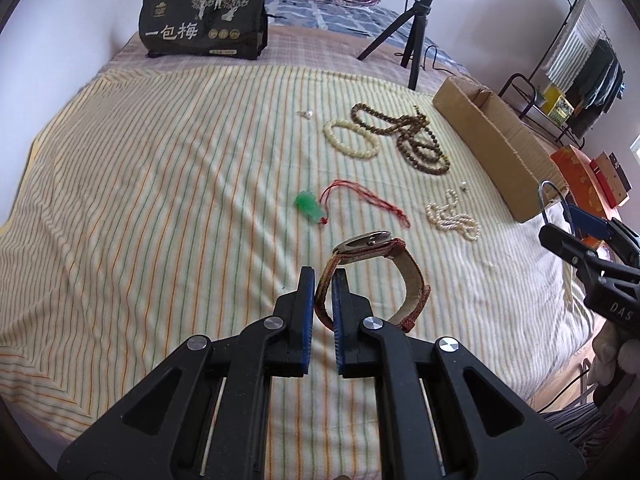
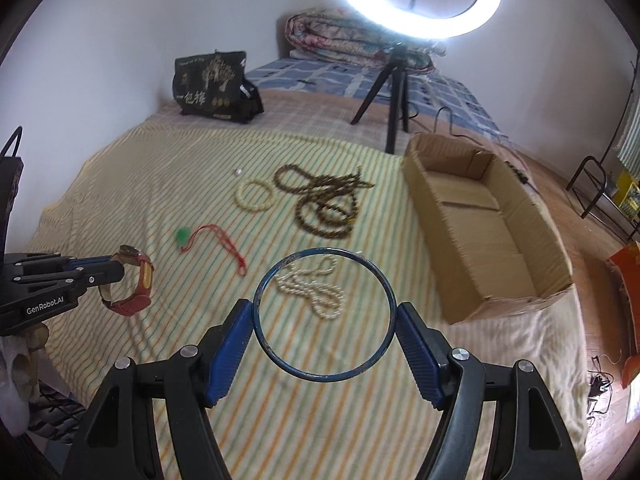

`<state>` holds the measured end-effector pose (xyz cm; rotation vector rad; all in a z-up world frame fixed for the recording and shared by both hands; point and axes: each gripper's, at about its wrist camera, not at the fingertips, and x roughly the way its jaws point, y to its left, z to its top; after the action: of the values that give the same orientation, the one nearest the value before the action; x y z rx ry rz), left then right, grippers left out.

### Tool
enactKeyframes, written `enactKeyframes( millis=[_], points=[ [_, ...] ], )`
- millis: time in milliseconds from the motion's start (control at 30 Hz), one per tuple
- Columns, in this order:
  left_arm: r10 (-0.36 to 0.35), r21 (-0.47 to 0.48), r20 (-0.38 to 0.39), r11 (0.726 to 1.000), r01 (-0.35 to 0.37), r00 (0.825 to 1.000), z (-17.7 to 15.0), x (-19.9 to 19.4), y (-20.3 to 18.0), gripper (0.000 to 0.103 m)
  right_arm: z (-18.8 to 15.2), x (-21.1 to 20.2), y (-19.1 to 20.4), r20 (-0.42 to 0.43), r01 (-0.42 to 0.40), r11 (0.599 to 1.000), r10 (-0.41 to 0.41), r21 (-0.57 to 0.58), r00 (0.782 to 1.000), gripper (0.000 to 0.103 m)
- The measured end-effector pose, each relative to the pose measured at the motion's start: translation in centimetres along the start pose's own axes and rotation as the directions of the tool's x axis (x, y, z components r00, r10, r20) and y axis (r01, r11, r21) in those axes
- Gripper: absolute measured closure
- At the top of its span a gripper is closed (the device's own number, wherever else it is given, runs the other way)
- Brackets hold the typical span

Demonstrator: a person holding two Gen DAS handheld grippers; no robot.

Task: Organize jewelry
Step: 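Close the left tool on the watch while the right tool grips the blue bangle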

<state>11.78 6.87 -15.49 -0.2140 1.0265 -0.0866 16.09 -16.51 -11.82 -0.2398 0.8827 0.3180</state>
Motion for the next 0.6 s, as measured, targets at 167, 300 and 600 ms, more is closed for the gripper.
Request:
enactKeyframes(
  millis=[167, 300, 600],
  points=[
    [-0.016, 0.017, 0.023, 1.0, 0.016, 1.0, 1.6, -0.3, -1.7, 0.097, 0.6, -0.8, -3.0, 0.01, 0.028, 0.999, -0.028, 0.025, 1.0, 0.029],
    [-0.032, 0.034, 0.038, 0.999, 0.031, 0.999, 3.1, -0.2, -3.1, 0.097, 0.8, -1.3, -5.5, 0.017, 0.055, 0.997, -0.055, 0.046, 0.998, 0.029],
    [-0.082, 0.057, 0.067, 0.995, 0.078, 0.994, 6.9, 1.0, -6.9, 0.097, 1.4, -0.8, -10.0, 0.006, 0.096, 0.992, -0.096, 0.081, 0.995, 0.029]
  ],
)
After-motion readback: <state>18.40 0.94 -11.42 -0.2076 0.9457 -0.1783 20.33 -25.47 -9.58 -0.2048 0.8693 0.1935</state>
